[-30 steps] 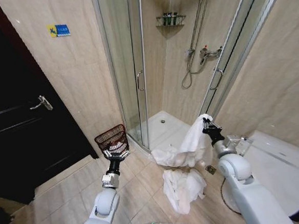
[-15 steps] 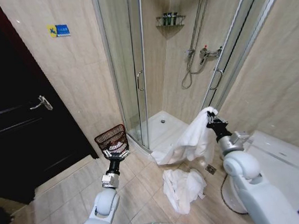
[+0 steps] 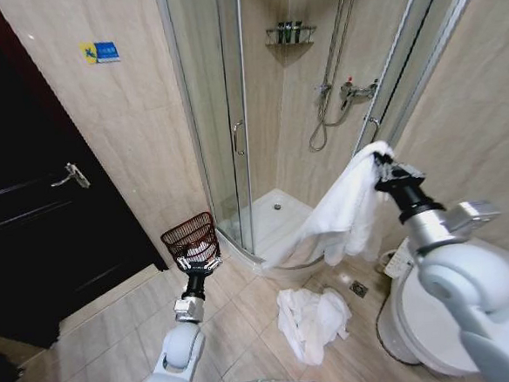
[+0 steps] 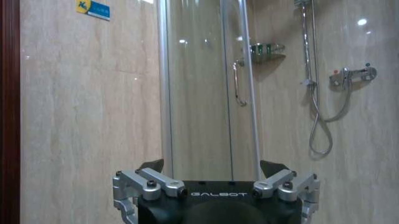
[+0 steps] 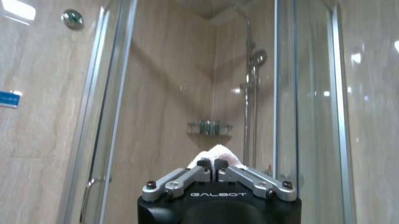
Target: Discard the used towel into the hamper.
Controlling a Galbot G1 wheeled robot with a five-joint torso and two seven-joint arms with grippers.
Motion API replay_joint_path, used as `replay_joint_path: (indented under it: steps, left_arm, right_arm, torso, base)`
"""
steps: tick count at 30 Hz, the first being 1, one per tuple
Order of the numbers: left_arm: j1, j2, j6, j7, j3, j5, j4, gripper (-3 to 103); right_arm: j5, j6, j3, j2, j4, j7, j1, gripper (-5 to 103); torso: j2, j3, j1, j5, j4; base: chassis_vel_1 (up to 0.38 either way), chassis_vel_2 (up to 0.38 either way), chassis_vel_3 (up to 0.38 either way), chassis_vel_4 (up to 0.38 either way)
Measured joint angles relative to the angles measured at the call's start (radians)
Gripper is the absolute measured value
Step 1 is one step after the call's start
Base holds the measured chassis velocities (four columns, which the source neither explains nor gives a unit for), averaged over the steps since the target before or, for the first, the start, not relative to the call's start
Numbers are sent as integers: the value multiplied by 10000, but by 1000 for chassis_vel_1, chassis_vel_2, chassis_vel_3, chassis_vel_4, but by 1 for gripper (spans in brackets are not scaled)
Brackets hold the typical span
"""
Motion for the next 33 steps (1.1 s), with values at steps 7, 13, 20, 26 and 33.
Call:
replay_joint_path:
  steps: [7,13,20,26,33]
  left_arm:
    - [-139,-44,-1,-3,-2,-29,-86,100]
    - [-55,-57,-97,-6,-10,-51,-158,100]
    - [-61,-72,-135,-126,-24,-180,-162,100]
    - [-132,-69,-90,-275,2,-202,-88,100]
    - [-107,-108,145,-257,62,-161,-92,100]
  right_arm:
    - [1860,-237,1926,-1695,476,540,31,2]
    - [3006,-399,2939,-2766,511,885,49,2]
    - [2287,-604,2259,-1146,602,747,-871,2]
    - [945,-626,1825,744,594,18,-1956,2]
    - [393,-679,1596,1674,587,-298,-2069,2]
  torso:
    - [0,0,0,1,-1]
    - [0,0,0,-7,0]
    - [0,0,0,6,2]
    - [0,1,0,2,-4]
    - [0,0,-1,-5,0]
  base:
    - [0,0,0,0]
    - [0,0,0,0]
    - [0,0,0,0]
    - [0,0,0,0]
    - [0,0,0,0]
